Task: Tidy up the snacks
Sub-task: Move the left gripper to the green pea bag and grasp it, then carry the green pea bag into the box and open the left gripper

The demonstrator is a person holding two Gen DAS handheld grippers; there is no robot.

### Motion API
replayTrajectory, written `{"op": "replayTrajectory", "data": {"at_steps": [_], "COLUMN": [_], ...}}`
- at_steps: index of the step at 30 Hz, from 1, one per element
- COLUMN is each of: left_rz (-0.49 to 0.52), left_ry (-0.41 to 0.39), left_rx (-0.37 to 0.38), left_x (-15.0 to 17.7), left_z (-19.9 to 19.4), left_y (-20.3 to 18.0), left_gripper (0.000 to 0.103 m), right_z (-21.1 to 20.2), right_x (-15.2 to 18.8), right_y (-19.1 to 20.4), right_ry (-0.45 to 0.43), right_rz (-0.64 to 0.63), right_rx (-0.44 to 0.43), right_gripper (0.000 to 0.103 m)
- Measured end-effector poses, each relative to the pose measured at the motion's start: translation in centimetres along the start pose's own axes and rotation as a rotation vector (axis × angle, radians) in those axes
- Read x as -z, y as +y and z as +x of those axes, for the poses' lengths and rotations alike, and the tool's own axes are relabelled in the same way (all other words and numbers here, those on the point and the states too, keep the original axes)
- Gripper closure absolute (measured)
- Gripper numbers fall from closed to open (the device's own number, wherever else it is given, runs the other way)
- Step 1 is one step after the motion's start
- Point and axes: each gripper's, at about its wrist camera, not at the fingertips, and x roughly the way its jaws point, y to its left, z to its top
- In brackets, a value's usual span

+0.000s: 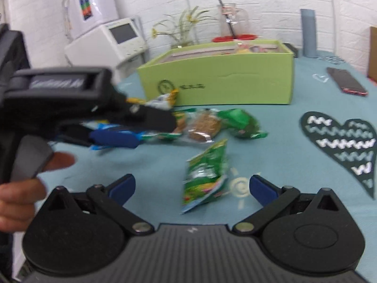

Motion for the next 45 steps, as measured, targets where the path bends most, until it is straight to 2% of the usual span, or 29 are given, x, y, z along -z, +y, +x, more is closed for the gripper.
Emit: {"op": "replayTrajectory", "data": {"at_steps": [4, 8, 11, 14, 17, 20, 21, 23, 25, 26, 29, 31, 35, 38, 41, 45], "left_rz": [-0.008, 0.013, 0.007, 0.001, 0.008, 0.034, 0.046, 0.055, 0.058, 0.076, 0.076, 0.079, 0.108, 0.149, 0.164, 0.139], "left_ry": [0.044, 0.065, 0.059, 0.056, 0.049, 0.051, 0.06, 0.085, 0.119, 0.105, 0.099, 0.076, -0.007, -0.094, -0.161, -0.17], "left_rx": [0.005, -0.024, -0.016, -0.009, 0.009, 0.024, 0.028, 0.028, 0.035, 0.032, 0.05, 0.074, 0.095, 0.079, 0.038, -0.021], "left_x": [0.6, 1.0, 0.8, 0.6, 0.3, 0.1, 0.1, 0.3, 0.7, 0.9, 0.7, 0.0, -2.4, -6.1, -10.6, -15.7], "left_z": [1.6, 2.8, 2.9, 2.6, 2.2, 2.4, 2.7, 3.3, 4.2, 4.2, 4.1, 3.7, 1.9, 1.1, 1.5, 3.8], "left_y": [-0.3, -0.6, -0.5, -0.4, -0.6, -1.3, -1.5, -1.8, -1.8, -2.0, -2.3, -2.7, -4.2, -4.9, -4.5, -2.4], "left_gripper": [0.032, 0.032, 0.032, 0.032, 0.033, 0.034, 0.036, 0.042, 0.056, 0.066, 0.08, 0.08, 0.079, 0.079, 0.078, 0.078], "right_z": [1.5, 1.6, 1.4, 1.7, 0.6, 0.9, 1.3, 1.7, 1.5, 1.4, 0.8, 0.1, -0.8, 0.1, 2.8, 8.0], "right_x": [0.1, 0.5, 1.0, 0.1, 0.0, -0.1, 0.0, 0.1, 0.1, 0.1, -0.3, -1.1, -4.0, -7.9, -12.3, -16.7], "right_y": [-0.2, -0.5, -1.2, -0.3, 0.6, 0.9, 0.7, 0.2, -0.1, -0.1, -0.6, -0.2, -0.1, -0.3, -0.8, -1.8], "right_ry": [0.028, 0.01, -0.03, 0.034, -0.033, -0.035, -0.02, -0.004, -0.012, -0.013, -0.023, -0.049, -0.125, -0.188, -0.225, -0.201], "right_rz": [-0.007, -0.028, -0.022, -0.054, -0.111, -0.149, -0.142, -0.109, -0.095, -0.095, -0.062, -0.088, -0.131, -0.167, -0.185, -0.164], "right_rx": [0.004, 0.001, -0.025, 0.034, 0.016, 0.041, 0.037, 0.006, 0.001, 0.004, -0.009, 0.012, 0.027, 0.01, -0.018, -0.065], "right_gripper": [0.001, 0.001, 0.001, 0.001, 0.001, 0.002, 0.005, 0.053, 0.058, 0.059, 0.059, 0.059, 0.058, 0.057, 0.056, 0.056]}}
